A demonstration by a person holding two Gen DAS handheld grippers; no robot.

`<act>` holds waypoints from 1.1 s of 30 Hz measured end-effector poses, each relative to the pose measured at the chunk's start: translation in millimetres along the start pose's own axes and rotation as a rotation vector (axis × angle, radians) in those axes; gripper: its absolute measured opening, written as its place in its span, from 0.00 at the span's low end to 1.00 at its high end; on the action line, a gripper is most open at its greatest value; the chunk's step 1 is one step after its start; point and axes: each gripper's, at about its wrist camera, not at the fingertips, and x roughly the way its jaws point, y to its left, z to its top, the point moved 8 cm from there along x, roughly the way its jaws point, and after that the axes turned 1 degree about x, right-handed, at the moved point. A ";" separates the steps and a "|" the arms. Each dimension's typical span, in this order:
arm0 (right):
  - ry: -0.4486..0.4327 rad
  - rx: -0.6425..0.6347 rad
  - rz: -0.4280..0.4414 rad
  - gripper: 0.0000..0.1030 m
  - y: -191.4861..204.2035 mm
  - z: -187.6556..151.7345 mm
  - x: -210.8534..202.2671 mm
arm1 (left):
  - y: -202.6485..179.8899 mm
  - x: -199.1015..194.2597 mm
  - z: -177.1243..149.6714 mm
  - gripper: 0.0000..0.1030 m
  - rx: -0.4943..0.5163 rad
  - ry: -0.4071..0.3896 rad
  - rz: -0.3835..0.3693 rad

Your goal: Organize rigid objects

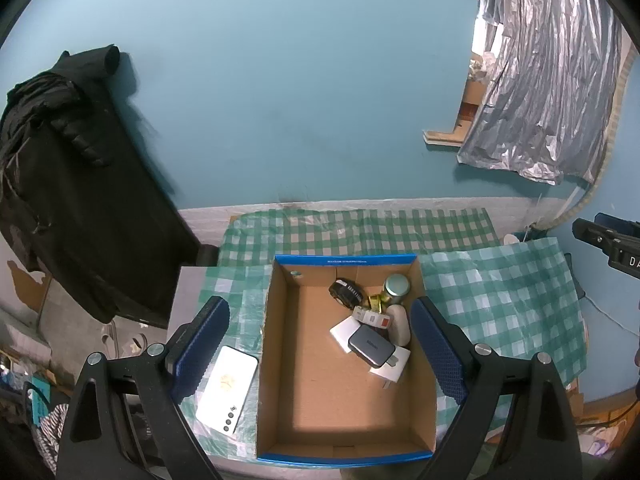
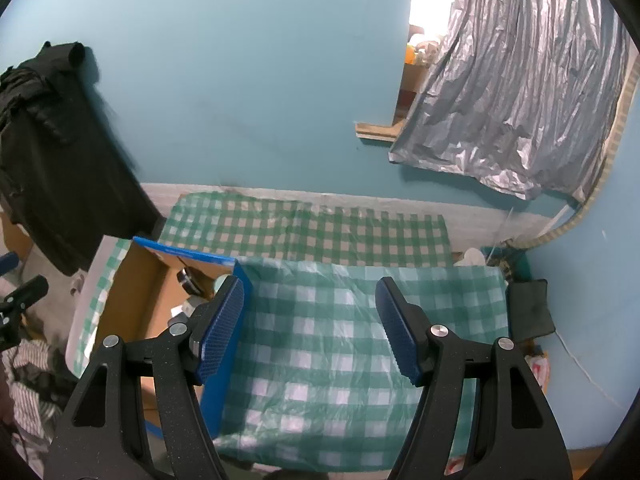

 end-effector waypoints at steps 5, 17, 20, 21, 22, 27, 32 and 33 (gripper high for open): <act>0.005 0.007 -0.004 0.66 1.5 1.0 2.2 | -0.2 1.1 2.6 0.91 0.000 -0.001 0.001; -0.002 -0.001 -0.006 0.66 3.5 9.4 5.7 | 5.7 6.0 7.3 0.94 -0.009 -0.001 0.021; -0.001 -0.006 -0.007 0.66 4.4 12.8 7.9 | 6.3 6.8 7.3 0.94 -0.008 0.001 0.023; 0.001 -0.009 -0.008 0.66 4.9 13.6 8.9 | 6.3 7.5 7.3 0.94 -0.007 0.004 0.021; 0.002 -0.012 -0.009 0.66 5.4 14.3 9.7 | 6.7 7.8 7.6 0.95 -0.007 0.004 0.023; 0.000 -0.014 -0.009 0.66 6.2 17.5 11.4 | 8.1 7.9 9.7 0.98 -0.009 -0.002 0.031; 0.002 -0.016 -0.007 0.66 6.7 18.3 11.5 | 8.9 9.8 10.4 0.98 -0.009 0.004 0.025; 0.002 -0.018 -0.007 0.66 7.2 18.8 11.7 | 8.9 9.8 10.4 0.98 -0.008 0.005 0.024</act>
